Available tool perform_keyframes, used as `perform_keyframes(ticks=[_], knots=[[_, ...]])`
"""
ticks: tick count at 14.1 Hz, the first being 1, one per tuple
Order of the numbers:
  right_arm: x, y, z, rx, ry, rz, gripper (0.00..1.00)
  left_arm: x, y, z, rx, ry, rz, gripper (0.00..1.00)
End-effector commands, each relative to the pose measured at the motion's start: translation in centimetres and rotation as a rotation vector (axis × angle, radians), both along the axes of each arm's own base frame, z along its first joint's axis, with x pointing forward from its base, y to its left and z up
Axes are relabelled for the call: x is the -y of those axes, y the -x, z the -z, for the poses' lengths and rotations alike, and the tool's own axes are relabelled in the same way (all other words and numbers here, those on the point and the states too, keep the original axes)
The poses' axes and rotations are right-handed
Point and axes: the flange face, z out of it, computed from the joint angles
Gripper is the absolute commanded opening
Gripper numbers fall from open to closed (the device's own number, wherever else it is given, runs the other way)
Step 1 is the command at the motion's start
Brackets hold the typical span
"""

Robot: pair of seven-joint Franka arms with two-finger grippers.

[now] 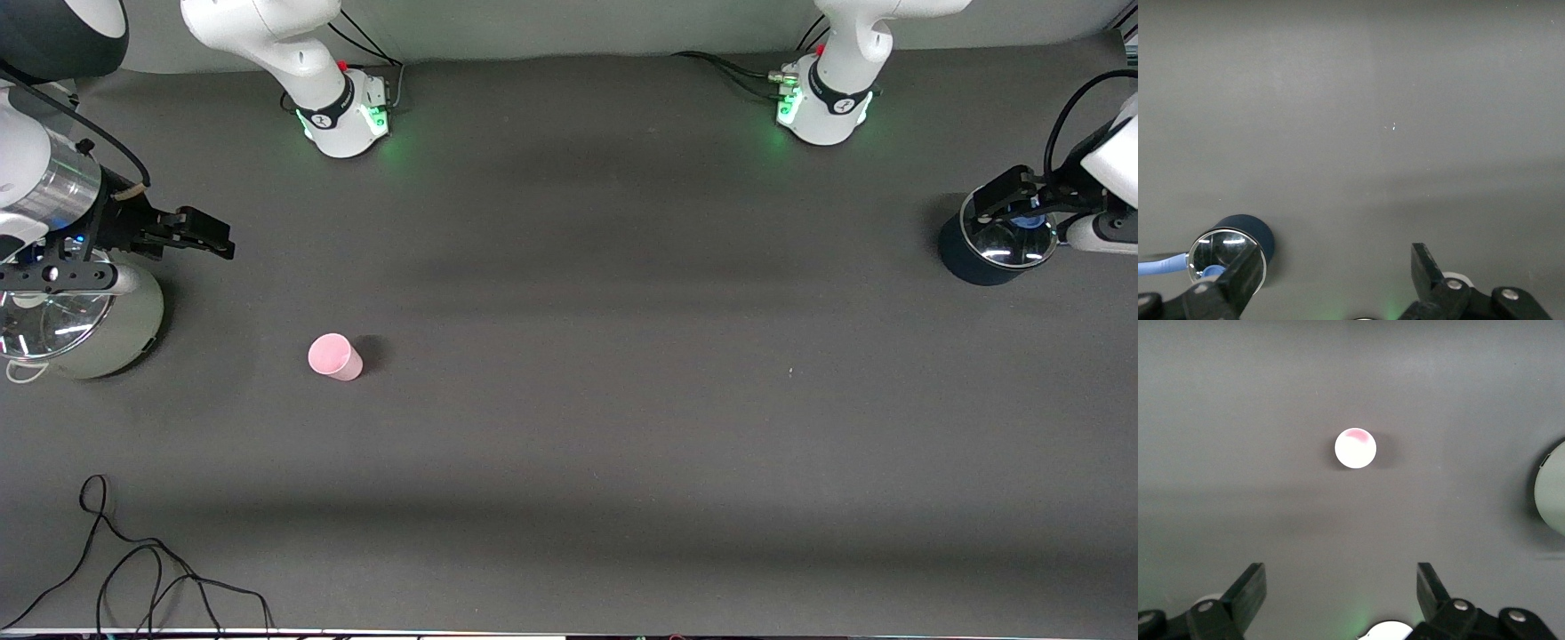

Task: Transfer pink cup from left to right arm

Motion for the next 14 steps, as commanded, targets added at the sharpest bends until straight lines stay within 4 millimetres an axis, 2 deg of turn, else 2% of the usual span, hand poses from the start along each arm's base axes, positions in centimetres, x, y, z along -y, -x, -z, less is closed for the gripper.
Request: perform_keyframes(ticks=[1,5,8,14], knots=[[2.2,-0.3,-0.9,0.002,-0.007,0.028,1.00,-0.1,0.1,-0.4,0.010,-0.011,-0.011,0.99],[2.3,-0.4,-1.2,0.018,-0.013,-0.008,1.00,-0.8,0.2,-0.4,0.003,-0.009,-0.017,0.99],[3.0,-0.5,-1.6,0.028,-0.023,0.009,1.00,-0.8,0.2,-0.3,-0.001,-0.009,-0.014,0.99],[3.1,-0.8,-2.5,0.053,-0.030,0.013,1.00,-0.8,0.1,-0.2,-0.001,-0.009,-0.014,0.99]])
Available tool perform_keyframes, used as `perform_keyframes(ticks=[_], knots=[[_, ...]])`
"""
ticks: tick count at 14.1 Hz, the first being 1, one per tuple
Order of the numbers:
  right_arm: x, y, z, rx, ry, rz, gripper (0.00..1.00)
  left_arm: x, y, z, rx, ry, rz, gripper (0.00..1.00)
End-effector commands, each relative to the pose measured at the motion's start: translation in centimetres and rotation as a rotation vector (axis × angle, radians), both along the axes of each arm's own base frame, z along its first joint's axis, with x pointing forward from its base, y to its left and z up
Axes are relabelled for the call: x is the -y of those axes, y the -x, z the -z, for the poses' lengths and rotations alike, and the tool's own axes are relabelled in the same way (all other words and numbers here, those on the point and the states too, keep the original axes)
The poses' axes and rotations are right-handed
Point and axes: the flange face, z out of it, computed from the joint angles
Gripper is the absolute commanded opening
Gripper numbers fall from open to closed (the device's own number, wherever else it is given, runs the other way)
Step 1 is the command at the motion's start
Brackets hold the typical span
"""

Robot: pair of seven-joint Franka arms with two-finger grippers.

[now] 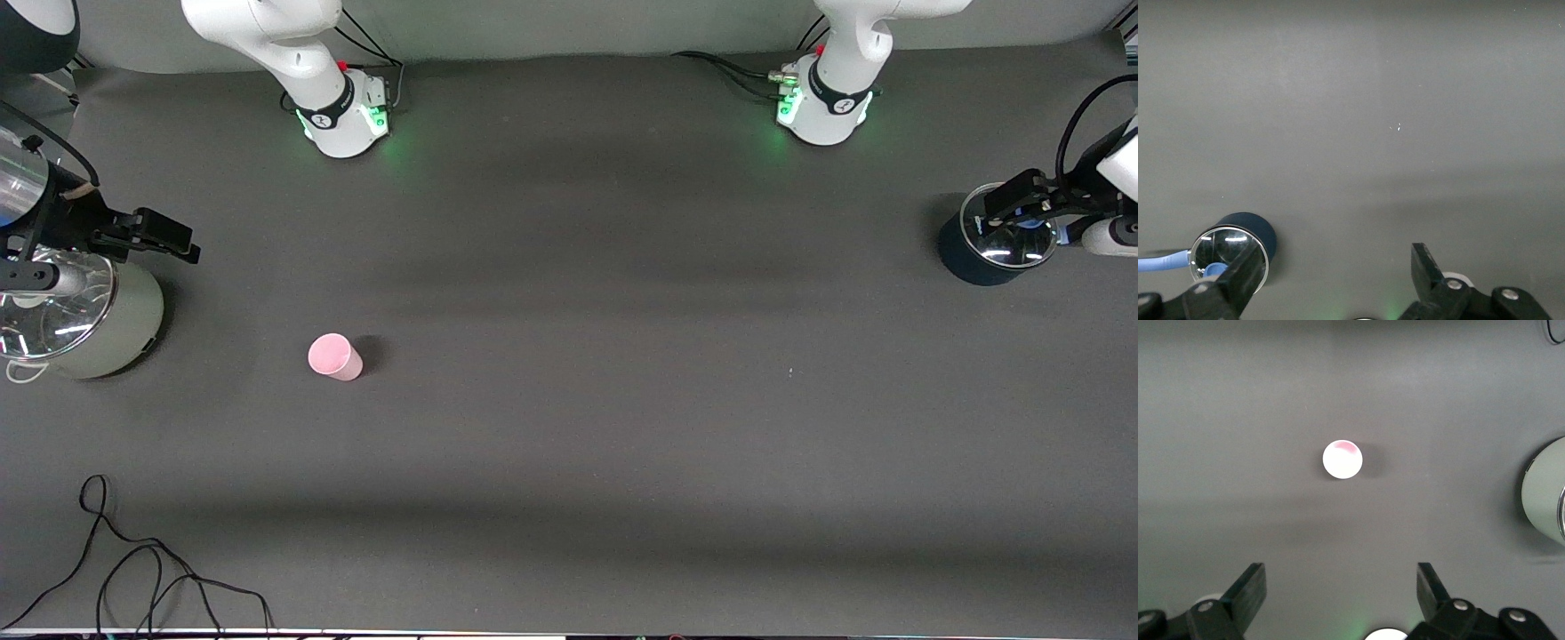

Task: Transfer pink cup from left to right arm

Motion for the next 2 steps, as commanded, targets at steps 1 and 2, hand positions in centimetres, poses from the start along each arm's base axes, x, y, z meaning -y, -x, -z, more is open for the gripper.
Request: perform_keyframes(ticks=[1,2], knots=[[0.04,-0.38,-0.83,0.014,-0.020,-0.013,1.00,0.10,0.17,-0.24,0.001,-0.010,0.001,0.99],[0.13,-0.38,-0.83,0.014,-0.020,-0.012,1.00,0.18,0.17,-0.24,0.001,-0.010,0.003,0.99]])
